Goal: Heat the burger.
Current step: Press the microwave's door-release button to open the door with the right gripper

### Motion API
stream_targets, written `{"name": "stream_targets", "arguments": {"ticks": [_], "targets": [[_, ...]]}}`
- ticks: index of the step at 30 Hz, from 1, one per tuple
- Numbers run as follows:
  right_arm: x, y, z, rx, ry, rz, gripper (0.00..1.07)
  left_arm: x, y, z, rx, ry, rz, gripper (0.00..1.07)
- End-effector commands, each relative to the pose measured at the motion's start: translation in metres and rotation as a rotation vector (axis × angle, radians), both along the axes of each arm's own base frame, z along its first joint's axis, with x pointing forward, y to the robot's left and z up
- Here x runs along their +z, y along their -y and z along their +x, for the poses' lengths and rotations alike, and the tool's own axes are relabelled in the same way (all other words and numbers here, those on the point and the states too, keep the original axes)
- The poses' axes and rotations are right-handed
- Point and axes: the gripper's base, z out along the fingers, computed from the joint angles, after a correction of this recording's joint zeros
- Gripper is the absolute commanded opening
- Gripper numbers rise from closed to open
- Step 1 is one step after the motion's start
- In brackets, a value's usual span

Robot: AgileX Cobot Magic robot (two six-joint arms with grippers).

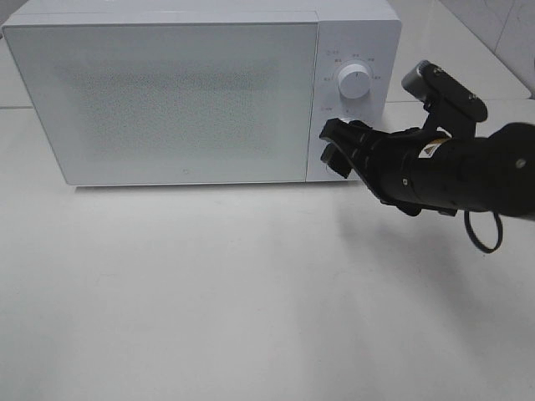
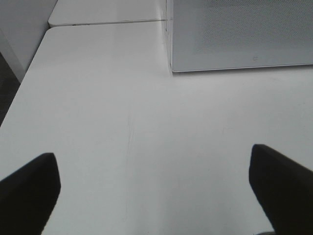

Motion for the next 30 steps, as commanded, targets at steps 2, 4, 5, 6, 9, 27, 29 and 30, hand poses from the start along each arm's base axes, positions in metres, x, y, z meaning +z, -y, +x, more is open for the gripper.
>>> {"name": "stream_targets", "arguments": {"ticks": [2, 4, 5, 6, 9, 27, 29, 30], "targets": [[0.011, 0.006, -0.003, 0.188, -0.070, -0.140, 0.72, -0.001, 0.000, -0.003, 0.002, 0.017, -0.004, 0.98], [0.017, 0.012, -0.010, 0.337, -0.181, -0.274, 0.72, -0.001, 0.000, -0.003, 0.002, 0.017, -0.004, 0.98], [0.017, 0.012, -0.010, 0.337, -0.181, -0.274, 0.72, -0.001, 0.000, -0.003, 0.002, 0.017, -0.004, 0.98], [0.019, 0.013, -0.013, 0.374, -0.214, -0.313, 0.72, -0.001, 0.000, -0.003, 0.002, 0.017, -0.004, 0.98], [0.022, 0.019, -0.018, 0.477, -0.296, -0.454, 0.72, -0.001, 0.000, -0.003, 0.002, 0.017, -0.004, 0.98], [0.100, 0.048, -0.071, 0.551, -0.275, -0.560, 0.80, -0.001, 0.000, -0.003, 0.002, 0.017, -0.004, 0.98], [0.110, 0.052, -0.081, 0.550, -0.254, -0.560, 0.79, -0.001, 0.000, -0.003, 0.002, 0.017, -0.004, 0.98], [0.114, 0.055, -0.086, 0.551, -0.245, -0.561, 0.79, -0.001, 0.000, -0.003, 0.002, 0.017, -0.004, 0.98]]}}
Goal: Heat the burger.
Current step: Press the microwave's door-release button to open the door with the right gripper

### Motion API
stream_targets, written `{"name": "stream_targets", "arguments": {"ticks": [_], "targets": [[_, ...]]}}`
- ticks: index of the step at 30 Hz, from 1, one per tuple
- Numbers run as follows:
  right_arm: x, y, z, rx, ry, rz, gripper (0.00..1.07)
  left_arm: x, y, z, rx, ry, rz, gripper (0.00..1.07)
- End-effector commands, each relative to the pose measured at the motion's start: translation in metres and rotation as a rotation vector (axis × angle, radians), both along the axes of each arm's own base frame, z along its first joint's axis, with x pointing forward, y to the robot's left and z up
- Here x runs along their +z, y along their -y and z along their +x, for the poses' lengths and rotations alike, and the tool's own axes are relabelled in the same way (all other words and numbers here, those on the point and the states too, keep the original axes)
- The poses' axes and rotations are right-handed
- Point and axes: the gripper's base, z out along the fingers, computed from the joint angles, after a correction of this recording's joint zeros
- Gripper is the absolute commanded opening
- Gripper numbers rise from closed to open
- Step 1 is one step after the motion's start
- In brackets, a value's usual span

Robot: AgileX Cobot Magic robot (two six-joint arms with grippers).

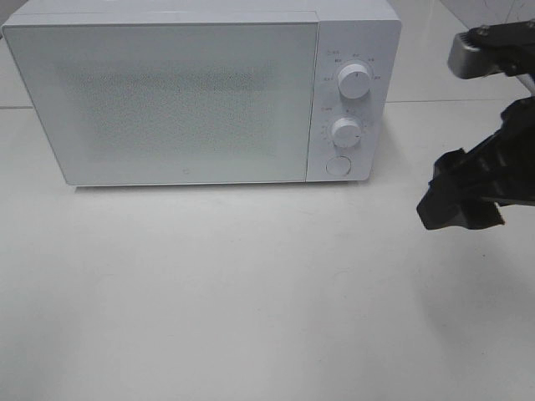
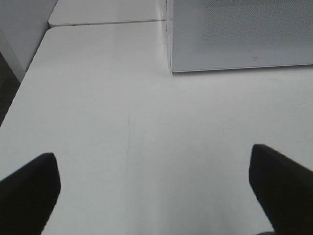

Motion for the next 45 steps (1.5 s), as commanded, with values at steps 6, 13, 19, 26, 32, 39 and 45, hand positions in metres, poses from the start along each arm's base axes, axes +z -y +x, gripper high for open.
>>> {"name": "stream_targets", "arguments": {"ticks": [6, 13, 19, 26, 32, 39, 45], "targets": [[0.035, 0.023, -0.043, 0.011, 0.070, 0.006, 0.78, -0.001, 0.000, -0.003, 0.002, 0.017, -0.004, 0.98], [0.039, 0.055, -0.078, -0.084, 0.124, 0.004, 0.78, -0.001, 0.000, -0.003, 0.002, 0.017, -0.004, 0.98], [0.042, 0.073, -0.118, -0.155, 0.208, 0.034, 0.77, -0.001, 0.000, -0.003, 0.002, 0.017, -0.004, 0.98], [0.050, 0.087, -0.164, -0.233, 0.393, 0.081, 0.76, -0.001, 0.000, -0.003, 0.002, 0.017, -0.004, 0.98], [0.050, 0.096, -0.201, -0.287, 0.579, 0.087, 0.76, -0.001, 0.000, -0.003, 0.002, 0.017, -0.004, 0.98], [0.044, 0.100, -0.219, -0.289, 0.669, 0.092, 0.76, -0.001, 0.000, -0.003, 0.002, 0.017, -0.004, 0.98], [0.027, 0.096, -0.213, -0.272, 0.637, 0.115, 0.76, -0.001, 0.000, -0.003, 0.002, 0.016, -0.004, 0.98]]}}
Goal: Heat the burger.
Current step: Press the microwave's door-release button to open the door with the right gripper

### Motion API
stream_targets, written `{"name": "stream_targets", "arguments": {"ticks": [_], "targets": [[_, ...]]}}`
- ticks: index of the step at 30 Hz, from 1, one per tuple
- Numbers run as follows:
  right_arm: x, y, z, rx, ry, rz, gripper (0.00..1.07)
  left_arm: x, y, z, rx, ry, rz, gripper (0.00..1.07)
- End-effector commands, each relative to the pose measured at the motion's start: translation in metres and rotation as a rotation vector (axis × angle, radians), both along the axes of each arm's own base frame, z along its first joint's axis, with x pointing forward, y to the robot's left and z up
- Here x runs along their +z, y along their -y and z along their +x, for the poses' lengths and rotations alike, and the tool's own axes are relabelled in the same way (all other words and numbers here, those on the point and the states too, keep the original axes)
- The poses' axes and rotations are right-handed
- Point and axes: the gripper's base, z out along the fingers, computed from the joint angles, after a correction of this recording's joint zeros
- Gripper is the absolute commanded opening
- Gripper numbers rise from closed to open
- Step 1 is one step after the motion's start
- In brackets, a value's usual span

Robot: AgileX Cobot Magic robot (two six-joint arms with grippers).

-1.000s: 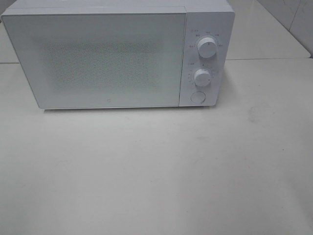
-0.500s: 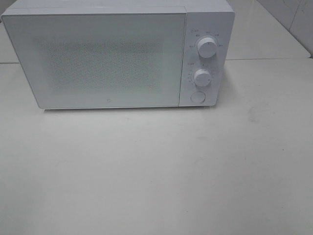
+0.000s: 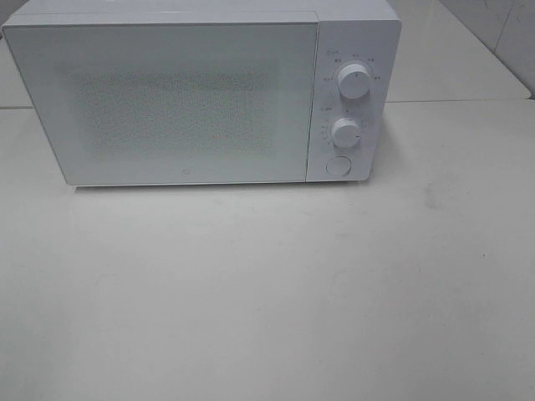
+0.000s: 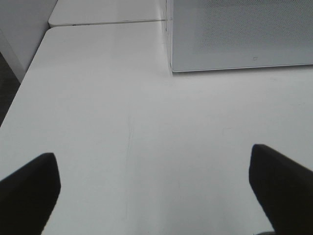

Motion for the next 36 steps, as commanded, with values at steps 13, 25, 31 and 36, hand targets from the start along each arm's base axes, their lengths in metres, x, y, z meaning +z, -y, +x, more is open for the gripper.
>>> {"name": "stream_targets", "arguments": {"ticks": [13, 25, 31, 36], "targets": [[-0.026, -0.006, 0.016, 0.031, -0.002, 0.009, 0.76, -0.001, 0.000, -0.003, 0.002, 0.016, -0.004, 0.98], [-0.022, -0.006, 0.016, 0.031, 0.004, 0.010, 0.76, -0.001, 0.000, -0.003, 0.002, 0.016, -0.004, 0.98], [-0.007, -0.009, 0.035, 0.035, 0.015, 0.009, 0.76, -0.001, 0.000, -0.003, 0.002, 0.016, -0.004, 0.98], [0.000, -0.011, 0.054, 0.038, 0.028, 0.008, 0.76, -0.001, 0.000, -0.003, 0.002, 0.016, -0.004, 0.98]]}}
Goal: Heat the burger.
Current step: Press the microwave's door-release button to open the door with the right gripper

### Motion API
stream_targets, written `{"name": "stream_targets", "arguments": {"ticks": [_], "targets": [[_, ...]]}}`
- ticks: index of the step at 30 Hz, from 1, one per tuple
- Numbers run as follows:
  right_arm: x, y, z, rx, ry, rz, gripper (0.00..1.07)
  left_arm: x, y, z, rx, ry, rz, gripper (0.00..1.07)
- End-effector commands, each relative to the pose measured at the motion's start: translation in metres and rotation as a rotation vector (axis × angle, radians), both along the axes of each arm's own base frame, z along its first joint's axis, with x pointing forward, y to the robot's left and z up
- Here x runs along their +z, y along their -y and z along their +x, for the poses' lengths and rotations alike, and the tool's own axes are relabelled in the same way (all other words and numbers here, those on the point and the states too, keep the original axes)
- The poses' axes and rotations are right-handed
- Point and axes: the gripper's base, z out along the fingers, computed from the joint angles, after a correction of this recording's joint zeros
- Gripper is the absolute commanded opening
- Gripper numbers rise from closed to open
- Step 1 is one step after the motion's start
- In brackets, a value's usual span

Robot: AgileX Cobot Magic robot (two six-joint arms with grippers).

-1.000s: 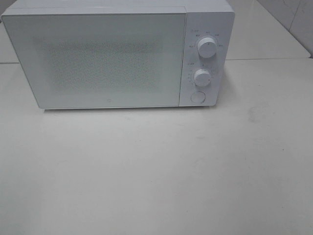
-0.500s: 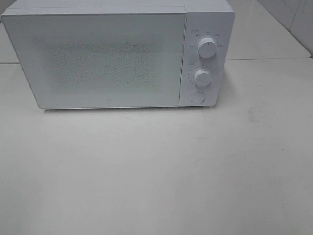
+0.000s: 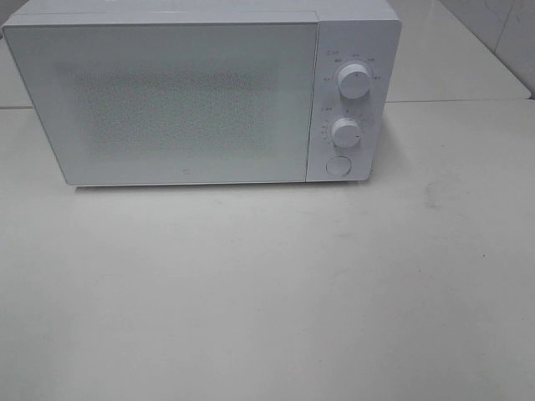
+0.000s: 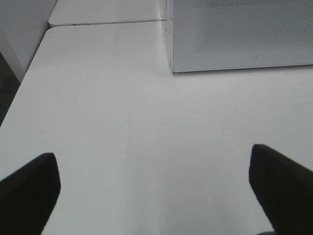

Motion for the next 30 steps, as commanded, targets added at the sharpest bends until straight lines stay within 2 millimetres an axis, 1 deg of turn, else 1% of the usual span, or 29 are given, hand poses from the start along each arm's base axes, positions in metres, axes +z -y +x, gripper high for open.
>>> {"name": "stream_targets", "arguments": {"ticks": [1, 2, 3, 4, 5, 6, 7, 8, 9, 10, 11, 12, 13, 14, 15, 16, 17, 19, 20, 21, 22, 23, 24, 25, 26, 27, 28, 30], "targets": [[0.010, -0.003, 0.020, 0.007, 0.045, -0.004, 0.76, -0.001, 0.000, -0.003, 0.002, 0.016, -0.004, 0.98], [0.010, -0.003, 0.020, 0.007, 0.045, -0.004, 0.76, -0.001, 0.000, -0.003, 0.002, 0.016, -0.004, 0.98], [0.012, -0.004, 0.026, 0.008, 0.051, -0.003, 0.76, -0.001, 0.000, -0.003, 0.002, 0.016, -0.004, 0.98], [0.014, -0.006, 0.035, 0.010, 0.068, -0.001, 0.76, -0.001, 0.000, -0.003, 0.002, 0.016, -0.004, 0.98], [0.014, -0.006, 0.035, 0.010, 0.068, -0.001, 0.76, -0.001, 0.000, -0.003, 0.002, 0.016, -0.004, 0.98], [0.015, -0.006, 0.041, 0.011, 0.073, -0.001, 0.76, -0.001, 0.000, -0.003, 0.002, 0.016, -0.004, 0.98], [0.016, -0.007, 0.050, 0.013, 0.076, -0.012, 0.76, -0.001, 0.000, -0.003, 0.002, 0.016, -0.004, 0.98], [0.016, -0.007, 0.050, 0.013, 0.076, -0.012, 0.76, -0.001, 0.000, -0.003, 0.002, 0.016, -0.004, 0.98], [0.016, -0.008, 0.055, 0.014, 0.070, -0.014, 0.76, -0.001, 0.000, -0.003, 0.002, 0.016, -0.004, 0.98], [0.016, -0.010, 0.065, 0.019, 0.071, -0.017, 0.76, -0.001, 0.000, -0.003, 0.002, 0.016, -0.004, 0.98], [0.016, -0.010, 0.065, 0.019, 0.071, -0.017, 0.76, -0.001, 0.000, -0.003, 0.002, 0.016, -0.004, 0.98], [0.016, -0.011, 0.069, 0.020, 0.071, -0.015, 0.76, -0.001, 0.000, -0.003, 0.002, 0.016, -0.004, 0.98], [0.016, -0.012, 0.079, 0.022, 0.074, -0.014, 0.76, -0.001, 0.000, -0.003, 0.002, 0.016, -0.004, 0.98], [0.016, -0.012, 0.079, 0.022, 0.074, -0.014, 0.76, -0.001, 0.000, -0.003, 0.002, 0.016, -0.004, 0.98], [0.016, -0.013, 0.083, 0.023, 0.079, -0.014, 0.76, -0.001, 0.000, -0.003, 0.002, 0.016, -0.004, 0.98], [0.015, -0.014, 0.093, 0.025, 0.077, -0.014, 0.76, -0.001, 0.000, -0.003, 0.002, 0.016, -0.004, 0.98], [0.015, -0.014, 0.093, 0.025, 0.077, -0.014, 0.76, -0.001, 0.000, -0.003, 0.002, 0.016, -0.004, 0.98], [0.015, -0.017, 0.108, 0.030, 0.101, -0.018, 0.76, -0.001, 0.000, -0.003, 0.002, 0.016, -0.004, 0.98], [0.015, -0.017, 0.108, 0.030, 0.101, -0.018, 0.76, -0.001, 0.000, -0.003, 0.002, 0.016, -0.004, 0.98], [0.016, -0.018, 0.118, 0.033, 0.134, -0.013, 0.76, -0.001, 0.000, -0.003, 0.002, 0.016, -0.004, 0.98], [0.015, -0.019, 0.123, 0.034, 0.145, -0.012, 0.76, -0.001, 0.000, -0.003, 0.002, 0.016, -0.004, 0.98], [0.015, -0.019, 0.123, 0.034, 0.145, -0.012, 0.76, -0.001, 0.000, -0.003, 0.002, 0.016, -0.004, 0.98], [0.015, -0.020, 0.131, 0.037, 0.162, -0.013, 0.76, -0.001, 0.000, -0.003, 0.002, 0.016, -0.004, 0.98], [0.015, -0.020, 0.131, 0.037, 0.162, -0.013, 0.76, -0.001, 0.000, -0.003, 0.002, 0.016, -0.004, 0.98], [0.014, -0.021, 0.135, 0.040, 0.174, -0.020, 0.76, -0.001, 0.000, -0.003, 0.002, 0.016, -0.004, 0.98], [0.011, -0.022, 0.142, 0.049, 0.191, -0.039, 0.76, -0.001, 0.000, -0.003, 0.002, 0.016, -0.004, 0.98], [0.011, -0.022, 0.142, 0.049, 0.191, -0.039, 0.76, -0.001, 0.000, -0.003, 0.002, 0.016, -0.004, 0.98], [0.003, -0.024, 0.151, 0.064, 0.249, -0.045, 0.76, -0.001, 0.000, -0.003, 0.002, 0.016, -0.004, 0.98]]}}
